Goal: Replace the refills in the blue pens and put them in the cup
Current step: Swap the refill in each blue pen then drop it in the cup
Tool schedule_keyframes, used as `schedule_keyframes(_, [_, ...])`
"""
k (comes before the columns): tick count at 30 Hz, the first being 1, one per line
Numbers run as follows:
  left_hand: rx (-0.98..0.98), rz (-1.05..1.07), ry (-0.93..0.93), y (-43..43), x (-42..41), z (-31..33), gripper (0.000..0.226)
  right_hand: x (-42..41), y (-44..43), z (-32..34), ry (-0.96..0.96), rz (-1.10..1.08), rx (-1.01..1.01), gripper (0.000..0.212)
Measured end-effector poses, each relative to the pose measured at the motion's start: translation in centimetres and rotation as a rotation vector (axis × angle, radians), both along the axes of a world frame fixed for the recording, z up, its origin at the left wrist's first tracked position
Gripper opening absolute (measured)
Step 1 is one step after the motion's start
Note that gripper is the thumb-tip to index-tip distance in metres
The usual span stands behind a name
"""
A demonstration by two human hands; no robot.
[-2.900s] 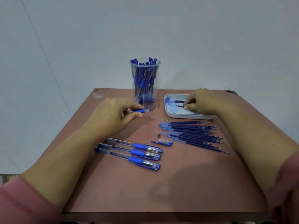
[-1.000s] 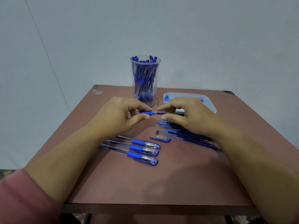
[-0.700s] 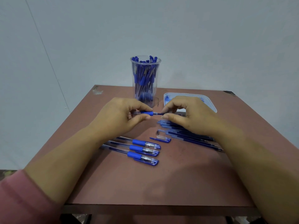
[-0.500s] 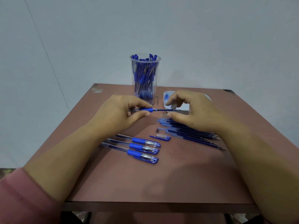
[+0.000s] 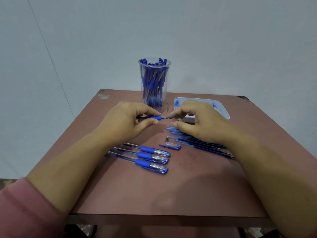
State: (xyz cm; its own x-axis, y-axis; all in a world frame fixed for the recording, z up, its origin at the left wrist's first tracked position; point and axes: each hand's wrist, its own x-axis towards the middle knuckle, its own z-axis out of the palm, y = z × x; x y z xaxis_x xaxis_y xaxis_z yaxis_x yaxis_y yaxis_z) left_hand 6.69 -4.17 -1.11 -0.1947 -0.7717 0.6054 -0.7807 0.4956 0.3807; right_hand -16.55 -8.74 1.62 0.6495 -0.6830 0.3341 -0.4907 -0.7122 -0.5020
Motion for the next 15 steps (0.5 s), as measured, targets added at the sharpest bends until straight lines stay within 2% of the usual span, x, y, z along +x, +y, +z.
schedule_keyframes(4, [0.005, 0.039, 0.017, -0.3, 0.6, -0.1, 0.02, -0.3, -0.1, -0.1, -0.004, -0.036, 0.046, 0.024])
schedule_keyframes(9, [0.008, 0.052, 0.02, -0.2, 0.7, 0.1, 0.019, 0.3, -0.4, -0.8, 0.269, 0.078, -0.011, 0.023])
schedule_keyframes(15, [0.012, 0.052, 0.014, -0.3, 0.7, 0.0, 0.019, 1.2, -0.7, -1.6, 0.315, 0.119, -0.007, 0.018])
